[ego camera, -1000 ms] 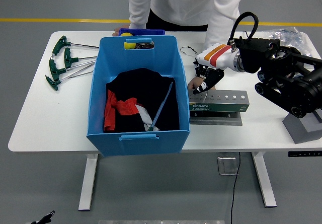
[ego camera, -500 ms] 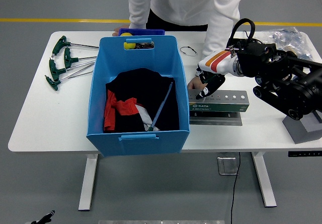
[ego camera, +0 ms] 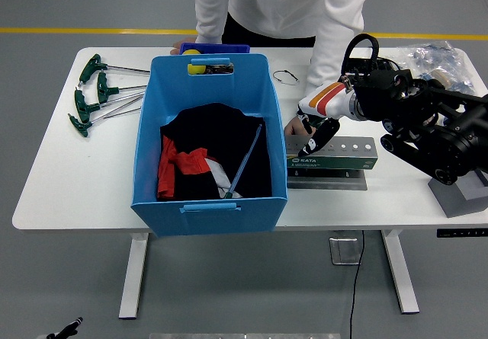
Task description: Lift tool from toolbox,place it in box,lift tool from toolbox,place it in box
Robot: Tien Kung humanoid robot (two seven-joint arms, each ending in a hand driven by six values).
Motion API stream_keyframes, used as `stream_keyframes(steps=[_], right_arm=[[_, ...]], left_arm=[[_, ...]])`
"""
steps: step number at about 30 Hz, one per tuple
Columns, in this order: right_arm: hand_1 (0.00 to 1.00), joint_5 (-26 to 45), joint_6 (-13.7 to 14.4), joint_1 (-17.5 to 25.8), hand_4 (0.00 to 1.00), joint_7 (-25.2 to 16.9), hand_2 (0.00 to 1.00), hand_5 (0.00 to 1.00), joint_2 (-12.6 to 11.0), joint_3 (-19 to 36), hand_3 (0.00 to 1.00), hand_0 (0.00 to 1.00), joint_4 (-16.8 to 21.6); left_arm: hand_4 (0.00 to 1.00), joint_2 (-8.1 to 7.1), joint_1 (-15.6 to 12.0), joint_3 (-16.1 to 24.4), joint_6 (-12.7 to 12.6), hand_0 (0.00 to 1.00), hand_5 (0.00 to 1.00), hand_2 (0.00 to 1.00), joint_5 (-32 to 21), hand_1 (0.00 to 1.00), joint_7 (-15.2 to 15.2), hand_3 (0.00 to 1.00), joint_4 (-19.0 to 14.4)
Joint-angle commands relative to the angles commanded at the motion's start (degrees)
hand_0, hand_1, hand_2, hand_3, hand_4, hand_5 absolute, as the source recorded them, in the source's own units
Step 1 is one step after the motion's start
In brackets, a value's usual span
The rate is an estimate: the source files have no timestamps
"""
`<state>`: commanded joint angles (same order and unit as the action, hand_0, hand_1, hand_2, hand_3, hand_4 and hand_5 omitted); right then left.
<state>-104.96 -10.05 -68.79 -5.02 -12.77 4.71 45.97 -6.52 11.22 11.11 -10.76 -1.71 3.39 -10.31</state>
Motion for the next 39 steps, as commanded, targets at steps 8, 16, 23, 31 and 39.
stream_keyframes(steps=[8,16,23,31,39], right_arm=[[0.455,-1.1,-0.2,-0.4,0.998,-0.1,0.505,0.683,0.0,-0.8,0.441,0.749,-0.1],[0.409,-1.6,-0.4,-0.2,0.998,-0.2,0.448,0.684,0.1,-1.3,0.405,0.738,-0.4],[0.369,-2.1,-0.6,0.0,0.998,-0.3,0.398,0.689,0.1,-1.4,0.383,0.726,-0.5],[0.327,-2.7,-0.5,0.1,0.998,-0.5,0.348,0.692,0.1,-1.6,0.355,0.708,-0.6],[0.271,-2.8,-0.1,0.2,0.998,-0.5,0.288,0.699,0.2,-1.8,0.298,0.589,-0.2]], left_arm=[[0.765,-0.06,0.3,-3.8,0.1,0.919,0.550,0.915,-3.8,0.943,0.7,0.639,0.0],[0.764,-0.08,0.2,-4.9,0.2,0.918,0.550,0.915,-4.9,0.944,0.9,0.636,0.0],[0.764,-0.08,0.1,-4.7,0.2,0.919,0.550,0.914,-4.5,0.944,0.8,0.636,0.0],[0.764,-0.09,-0.1,-4.3,0.2,0.918,0.550,0.914,-3.9,0.944,0.7,0.635,0.0],[0.763,-0.13,-0.2,-4.3,0.2,0.918,0.550,0.914,-3.8,0.943,0.7,0.635,-0.1]])
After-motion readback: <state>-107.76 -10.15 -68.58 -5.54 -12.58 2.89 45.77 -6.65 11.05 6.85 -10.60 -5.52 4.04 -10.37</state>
